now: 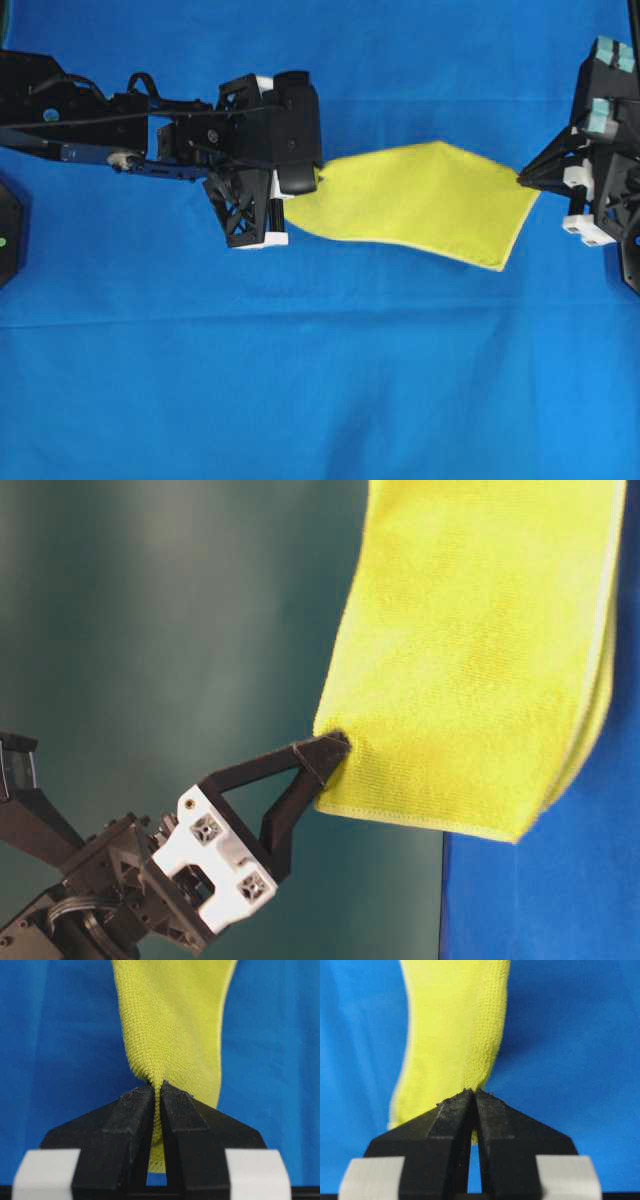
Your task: Fold the yellow towel.
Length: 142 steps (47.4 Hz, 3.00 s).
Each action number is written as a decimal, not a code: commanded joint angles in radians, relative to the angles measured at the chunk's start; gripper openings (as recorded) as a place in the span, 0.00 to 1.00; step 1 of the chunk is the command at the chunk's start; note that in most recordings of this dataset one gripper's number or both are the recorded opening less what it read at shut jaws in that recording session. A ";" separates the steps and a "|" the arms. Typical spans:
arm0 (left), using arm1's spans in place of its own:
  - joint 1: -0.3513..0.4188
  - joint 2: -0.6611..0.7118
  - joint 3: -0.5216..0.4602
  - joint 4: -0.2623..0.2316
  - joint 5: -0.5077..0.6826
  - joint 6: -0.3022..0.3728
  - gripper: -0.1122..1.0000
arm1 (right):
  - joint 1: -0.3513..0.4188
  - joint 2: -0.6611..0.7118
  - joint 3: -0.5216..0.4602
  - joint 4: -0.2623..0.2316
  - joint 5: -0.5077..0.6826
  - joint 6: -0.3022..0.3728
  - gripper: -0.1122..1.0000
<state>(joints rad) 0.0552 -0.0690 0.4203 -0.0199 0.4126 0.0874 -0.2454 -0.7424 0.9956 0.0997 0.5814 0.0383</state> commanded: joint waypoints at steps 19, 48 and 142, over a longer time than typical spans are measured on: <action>-0.169 0.063 -0.035 -0.002 -0.242 -0.012 0.12 | -0.351 0.161 -0.081 -0.133 -0.163 -0.011 0.12; -0.229 0.264 -0.278 -0.002 -0.318 0.000 0.12 | -0.387 0.495 -0.359 -0.190 -0.267 -0.014 0.12; -0.259 0.291 0.031 -0.009 -0.635 -0.235 0.13 | -0.219 0.804 -0.479 -0.184 -0.379 -0.003 0.12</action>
<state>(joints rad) -0.1749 0.2531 0.4633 -0.0322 -0.2163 -0.1473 -0.4525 0.0752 0.5277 -0.0828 0.2148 0.0353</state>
